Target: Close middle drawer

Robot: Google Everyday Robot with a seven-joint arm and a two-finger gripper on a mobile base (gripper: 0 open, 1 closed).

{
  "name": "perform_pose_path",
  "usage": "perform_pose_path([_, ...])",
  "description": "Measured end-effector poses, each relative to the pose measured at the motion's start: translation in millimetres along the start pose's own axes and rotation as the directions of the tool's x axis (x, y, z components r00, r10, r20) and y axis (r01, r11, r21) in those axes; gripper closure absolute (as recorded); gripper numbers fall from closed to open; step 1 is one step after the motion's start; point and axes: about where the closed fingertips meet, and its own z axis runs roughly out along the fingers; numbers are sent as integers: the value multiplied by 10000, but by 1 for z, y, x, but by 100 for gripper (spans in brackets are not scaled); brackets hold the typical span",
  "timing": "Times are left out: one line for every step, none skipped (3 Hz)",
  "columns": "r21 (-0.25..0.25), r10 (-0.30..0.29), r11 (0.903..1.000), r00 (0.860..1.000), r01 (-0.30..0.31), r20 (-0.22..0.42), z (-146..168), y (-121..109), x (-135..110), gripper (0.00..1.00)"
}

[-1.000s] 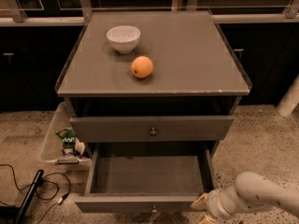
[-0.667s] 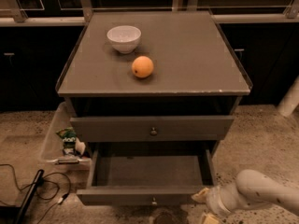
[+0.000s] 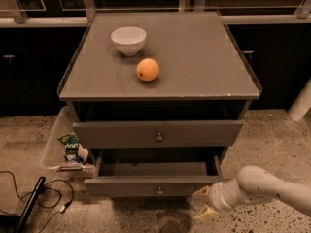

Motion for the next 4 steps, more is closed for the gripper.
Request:
perform_pose_path([320, -797, 9963, 9966, 803, -203, 12, -60, -7, 65])
perform_pose_path([497, -938, 9942, 9952, 951, -274, 11, -74, -12, 88])
perform_pose_path([496, -938, 9942, 9952, 951, -274, 11, -74, -12, 86])
perform_pose_path([496, -938, 9942, 9952, 951, -274, 11, -74, -12, 62])
